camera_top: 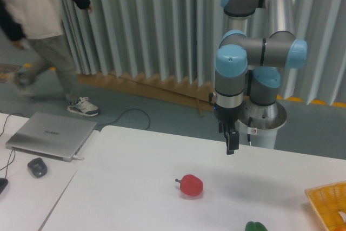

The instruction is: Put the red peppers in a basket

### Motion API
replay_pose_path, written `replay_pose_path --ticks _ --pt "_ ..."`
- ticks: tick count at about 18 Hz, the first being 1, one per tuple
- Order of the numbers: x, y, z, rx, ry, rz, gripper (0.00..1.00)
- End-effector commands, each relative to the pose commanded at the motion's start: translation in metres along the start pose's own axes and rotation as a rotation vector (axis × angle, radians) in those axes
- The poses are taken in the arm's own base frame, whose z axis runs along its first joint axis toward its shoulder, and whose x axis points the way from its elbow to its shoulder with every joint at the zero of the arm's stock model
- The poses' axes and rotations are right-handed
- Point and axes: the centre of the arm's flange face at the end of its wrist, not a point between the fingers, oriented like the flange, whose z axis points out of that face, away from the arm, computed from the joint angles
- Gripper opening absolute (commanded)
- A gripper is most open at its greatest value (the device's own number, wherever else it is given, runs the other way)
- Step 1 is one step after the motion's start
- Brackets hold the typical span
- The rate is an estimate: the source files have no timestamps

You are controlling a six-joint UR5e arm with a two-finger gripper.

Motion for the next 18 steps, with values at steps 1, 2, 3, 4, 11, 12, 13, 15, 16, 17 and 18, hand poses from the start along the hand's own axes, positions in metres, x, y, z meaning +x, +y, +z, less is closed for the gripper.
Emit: replay_pose_path --ticks 1,2,3,4,11,12,13,15,16,17,18 --pt "-0.0002 0.0001 -0.0002 -0.001 -0.002 0.0 1.0" --pt "-0.0008 -0.0015 -0.0009 0.006 -0.008 0.0 1.0" --pt "-0.0009 -0.0007 -0.0017 0.007 -0.009 -0.002 1.0" --pt "-0.001 -0.0007 -0.0025 0.007 -0.011 -0.003 1.0" --pt "-0.0047 -0.0018 -0.0013 0.01 -0.024 -0.03 1.0" --pt "-0.0052 -0.002 -0.0039 0.017 -0.041 -0.034 1.0" --pt "-0.0054 -0.0022 -0.0055 0.022 -0.049 -0.034 1.0" --pt "-0.0057 -0.0025 -0.006 0.025 -0.053 -0.034 1.0" --pt "-0.0058 -0.0024 -0.006 0.024 -0.054 -0.034 1.0" --pt "-0.0058 -0.0023 -0.006 0.024 -0.054 -0.034 1.0" --pt "-0.0067 -0.0026 -0.0044 0.021 -0.051 -0.034 1.0"
